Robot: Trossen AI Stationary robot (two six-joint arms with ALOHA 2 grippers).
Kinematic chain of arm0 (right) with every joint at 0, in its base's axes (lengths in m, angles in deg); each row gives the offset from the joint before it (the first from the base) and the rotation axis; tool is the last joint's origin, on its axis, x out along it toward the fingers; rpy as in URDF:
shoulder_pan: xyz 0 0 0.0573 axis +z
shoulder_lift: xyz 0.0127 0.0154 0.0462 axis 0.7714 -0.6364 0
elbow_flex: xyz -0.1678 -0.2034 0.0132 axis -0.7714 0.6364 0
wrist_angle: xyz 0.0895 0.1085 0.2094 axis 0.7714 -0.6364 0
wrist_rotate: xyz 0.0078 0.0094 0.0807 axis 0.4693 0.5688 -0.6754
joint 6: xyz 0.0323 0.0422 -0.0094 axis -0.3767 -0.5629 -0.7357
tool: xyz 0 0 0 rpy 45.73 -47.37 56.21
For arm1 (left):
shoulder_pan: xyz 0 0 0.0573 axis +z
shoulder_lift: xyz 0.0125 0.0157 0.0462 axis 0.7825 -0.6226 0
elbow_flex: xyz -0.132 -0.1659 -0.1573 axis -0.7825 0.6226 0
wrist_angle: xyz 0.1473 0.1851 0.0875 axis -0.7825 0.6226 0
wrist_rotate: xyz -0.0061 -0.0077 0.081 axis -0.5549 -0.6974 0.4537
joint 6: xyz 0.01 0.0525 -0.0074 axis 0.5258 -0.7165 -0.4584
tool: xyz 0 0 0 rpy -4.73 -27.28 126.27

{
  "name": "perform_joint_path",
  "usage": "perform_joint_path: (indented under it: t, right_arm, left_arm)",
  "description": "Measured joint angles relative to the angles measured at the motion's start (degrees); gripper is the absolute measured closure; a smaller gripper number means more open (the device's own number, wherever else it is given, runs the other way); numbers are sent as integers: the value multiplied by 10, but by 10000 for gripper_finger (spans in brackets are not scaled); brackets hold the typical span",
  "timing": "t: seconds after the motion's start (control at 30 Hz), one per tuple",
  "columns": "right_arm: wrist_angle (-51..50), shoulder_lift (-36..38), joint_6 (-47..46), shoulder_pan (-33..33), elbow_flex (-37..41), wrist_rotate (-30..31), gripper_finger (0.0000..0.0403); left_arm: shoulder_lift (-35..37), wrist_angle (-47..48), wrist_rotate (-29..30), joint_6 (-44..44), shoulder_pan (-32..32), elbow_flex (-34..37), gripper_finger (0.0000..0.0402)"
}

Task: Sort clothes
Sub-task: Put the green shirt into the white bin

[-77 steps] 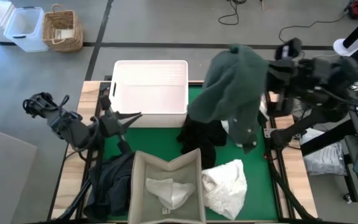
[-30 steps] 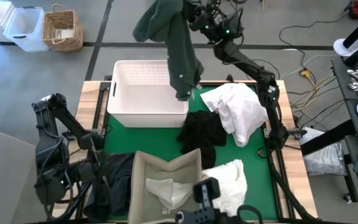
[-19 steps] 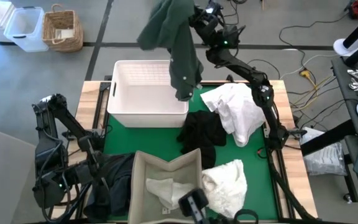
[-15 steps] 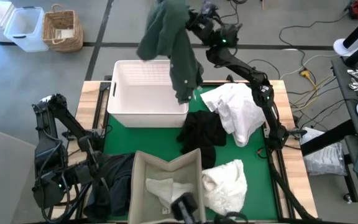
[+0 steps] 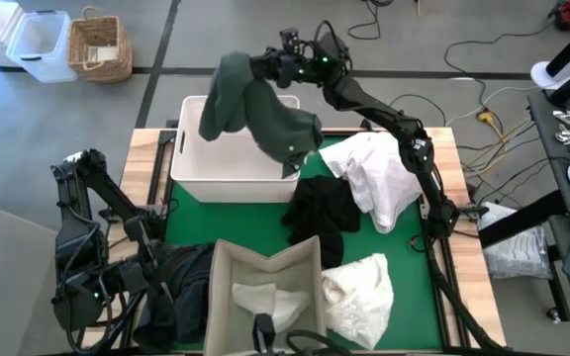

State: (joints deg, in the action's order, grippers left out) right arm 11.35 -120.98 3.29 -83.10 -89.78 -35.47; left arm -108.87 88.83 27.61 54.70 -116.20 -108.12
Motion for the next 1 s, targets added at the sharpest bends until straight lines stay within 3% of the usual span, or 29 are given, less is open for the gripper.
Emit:
perform_joint_path:
  t: [0.37, 1.0]
  right_arm:
    - [-194, 0, 136, 1, 0, -73, 390]
    - [-500, 0, 449, 1, 0, -71, 390]
  left_arm:
    - [0, 0, 0, 0, 0, 0, 401]
    - [0, -1, -2, 9, 0, 2, 401]
